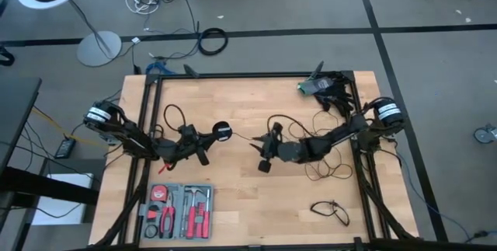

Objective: Coil cords
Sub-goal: Coil the black wire onto the spool

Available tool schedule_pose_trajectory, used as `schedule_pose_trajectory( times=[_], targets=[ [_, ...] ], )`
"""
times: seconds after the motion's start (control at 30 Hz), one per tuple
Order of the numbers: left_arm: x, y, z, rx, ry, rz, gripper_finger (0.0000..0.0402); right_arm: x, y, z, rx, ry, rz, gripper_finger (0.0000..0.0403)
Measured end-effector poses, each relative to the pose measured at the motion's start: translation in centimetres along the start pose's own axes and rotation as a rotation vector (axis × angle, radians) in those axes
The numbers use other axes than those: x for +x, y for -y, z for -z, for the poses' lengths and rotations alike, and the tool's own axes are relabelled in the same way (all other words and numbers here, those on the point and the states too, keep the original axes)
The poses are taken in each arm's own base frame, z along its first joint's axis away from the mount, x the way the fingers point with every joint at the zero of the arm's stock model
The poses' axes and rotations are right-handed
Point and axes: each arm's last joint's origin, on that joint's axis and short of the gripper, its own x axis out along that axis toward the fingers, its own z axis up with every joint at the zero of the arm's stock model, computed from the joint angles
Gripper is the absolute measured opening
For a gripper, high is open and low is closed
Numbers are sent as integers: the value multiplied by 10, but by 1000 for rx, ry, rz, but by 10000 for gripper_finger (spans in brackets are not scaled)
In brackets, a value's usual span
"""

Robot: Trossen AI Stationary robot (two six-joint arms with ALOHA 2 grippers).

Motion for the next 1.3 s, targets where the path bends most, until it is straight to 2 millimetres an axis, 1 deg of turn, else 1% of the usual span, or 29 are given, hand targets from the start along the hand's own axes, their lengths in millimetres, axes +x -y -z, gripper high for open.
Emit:
schedule_pose_trajectory(
  times=[0.07, 0.17, 0.33, 0.6, 0.83, 1.0, 1.1, 1.17, 1.3],
  targets=[
    [0, 0, 0, -1, 4, -5, 0, 6, 4, -2, 19, -11, -22, 93],
    [1, 1, -1, -7, 12, -8, 0, 9, 9, 4, 32, -68, -31, 86],
    [1, 2, -2, -17, 22, -4, 0, 9, 12, 14, 20, -158, -21, 75],
    [3, 5, -3, -27, 28, 1, 0, 9, 13, 15, 15, -166, -19, 56],
    [4, 6, -3, -86, 28, 3, 0, 9, 12, 15, 15, -166, -20, 44],
    [4, 5, -3, -121, 26, 2, 0, 9, 12, 15, 30, -166, -21, 7],
    [4, 4, -1, -140, 12, -6, 0, 8, 13, 13, 85, -162, -8, 5],
    [4, 3, 1, -135, 0, -13, 0, 5, 15, 9, 90, -163, -4, 3],
    [4, 2, 4, -123, -35, -16, 0, -1, 19, -1, 108, -134, -6, 2]
  ],
)
